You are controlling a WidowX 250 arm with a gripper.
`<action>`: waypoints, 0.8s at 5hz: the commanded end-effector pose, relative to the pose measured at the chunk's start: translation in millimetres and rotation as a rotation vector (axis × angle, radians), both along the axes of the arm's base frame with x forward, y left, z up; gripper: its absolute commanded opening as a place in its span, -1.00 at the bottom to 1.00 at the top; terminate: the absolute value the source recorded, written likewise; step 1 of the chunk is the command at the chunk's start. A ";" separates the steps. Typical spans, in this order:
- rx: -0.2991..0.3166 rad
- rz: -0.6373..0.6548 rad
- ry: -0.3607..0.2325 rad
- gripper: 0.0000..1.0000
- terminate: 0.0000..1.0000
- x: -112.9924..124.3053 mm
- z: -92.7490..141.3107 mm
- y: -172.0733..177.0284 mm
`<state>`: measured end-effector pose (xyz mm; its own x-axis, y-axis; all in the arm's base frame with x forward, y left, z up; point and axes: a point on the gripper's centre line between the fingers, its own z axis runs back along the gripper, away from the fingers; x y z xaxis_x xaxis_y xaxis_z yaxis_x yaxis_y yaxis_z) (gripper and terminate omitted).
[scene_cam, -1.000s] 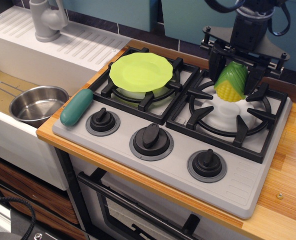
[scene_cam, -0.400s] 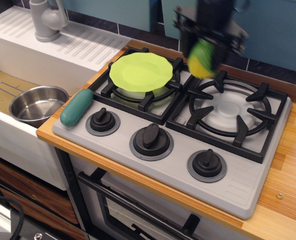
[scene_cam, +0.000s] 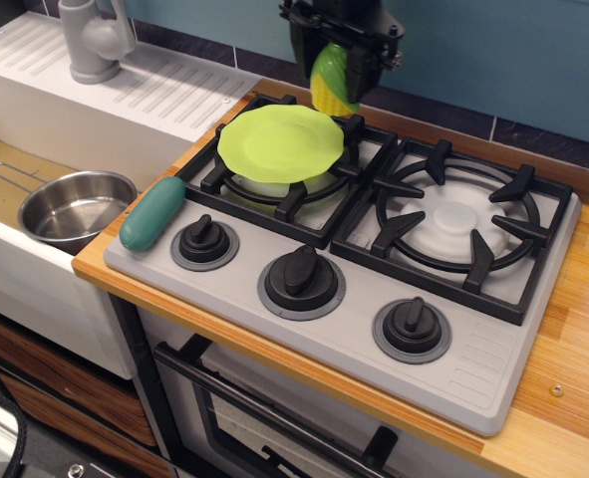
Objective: Put corncob on plate and cucumber in pot or pan in sink
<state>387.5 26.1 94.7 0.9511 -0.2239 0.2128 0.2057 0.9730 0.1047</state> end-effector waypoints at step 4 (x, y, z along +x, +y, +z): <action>0.002 0.019 -0.053 -1.00 -1.00 -21.1 0.0 37.2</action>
